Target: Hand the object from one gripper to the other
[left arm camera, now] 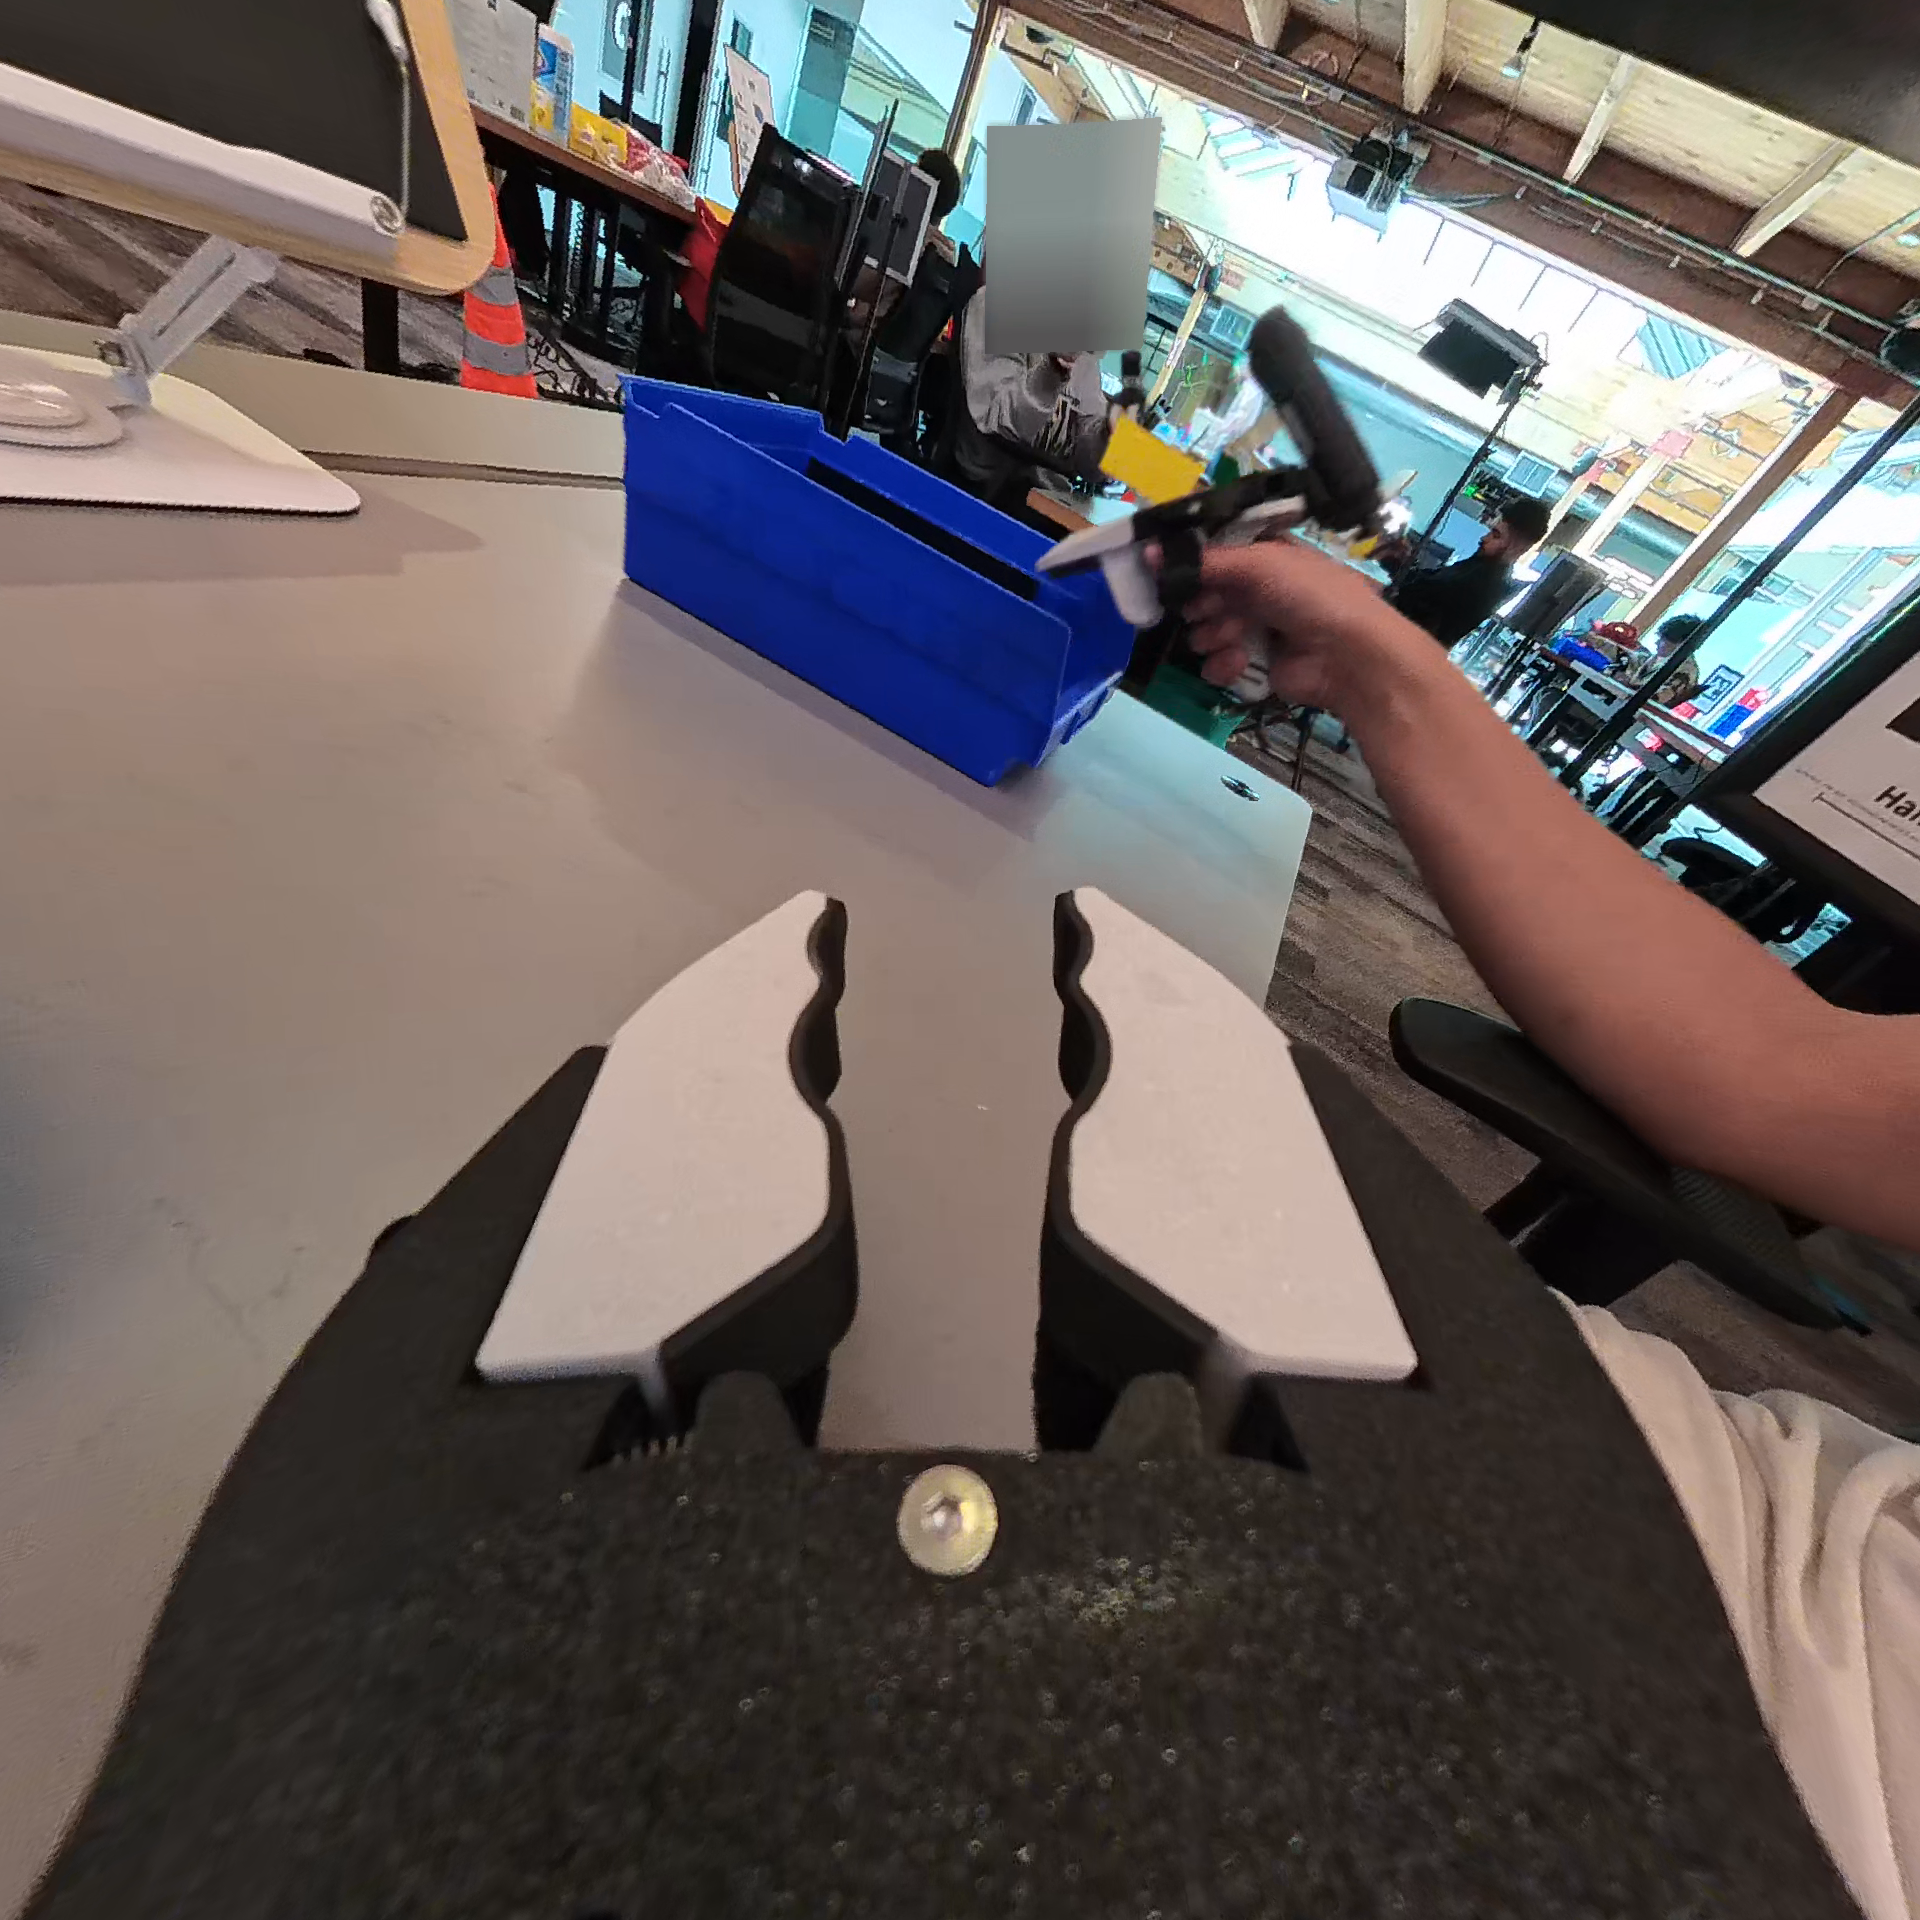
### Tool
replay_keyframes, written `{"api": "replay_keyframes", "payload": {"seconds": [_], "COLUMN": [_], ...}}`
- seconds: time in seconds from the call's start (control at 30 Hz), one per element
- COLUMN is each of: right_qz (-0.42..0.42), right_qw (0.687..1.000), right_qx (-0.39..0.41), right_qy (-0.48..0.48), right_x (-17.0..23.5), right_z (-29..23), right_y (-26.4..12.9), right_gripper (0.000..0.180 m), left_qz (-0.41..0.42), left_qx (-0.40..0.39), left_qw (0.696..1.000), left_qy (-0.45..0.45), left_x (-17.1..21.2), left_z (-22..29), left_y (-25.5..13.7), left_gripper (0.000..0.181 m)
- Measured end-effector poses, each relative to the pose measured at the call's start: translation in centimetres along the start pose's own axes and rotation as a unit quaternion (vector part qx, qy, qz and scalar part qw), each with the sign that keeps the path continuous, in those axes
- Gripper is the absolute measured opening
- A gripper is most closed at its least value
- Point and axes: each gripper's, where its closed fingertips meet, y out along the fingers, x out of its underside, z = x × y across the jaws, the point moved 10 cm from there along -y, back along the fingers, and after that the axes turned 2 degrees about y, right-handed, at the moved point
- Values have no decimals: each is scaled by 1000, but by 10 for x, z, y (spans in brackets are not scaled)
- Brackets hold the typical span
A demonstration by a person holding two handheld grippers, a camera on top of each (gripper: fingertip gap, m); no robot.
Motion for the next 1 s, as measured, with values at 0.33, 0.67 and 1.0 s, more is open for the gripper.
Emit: {"api": "replay_keyframes", "payload": {"seconds": [0.33,0.67,1.0], "right_qz": [160,87,67], "right_qw": [952,928,916], "right_qx": [-247,-362,-395], "right_qy": [-78,-36,22], "right_x": [23,159,151], "right_z": [-151,-223,-215], "right_y": [-72,-38,-26], "right_gripper": [37,38,38], "left_qz": [-21,-93,-126], "left_qx": [-53,-104,-70], "left_qw": [998,986,977], "left_qy": [8,90,158], "left_x": [1,12,2], "left_z": [-4,0,-1], "left_y": [-16,-18,-20], "left_gripper": [38,47,47]}}
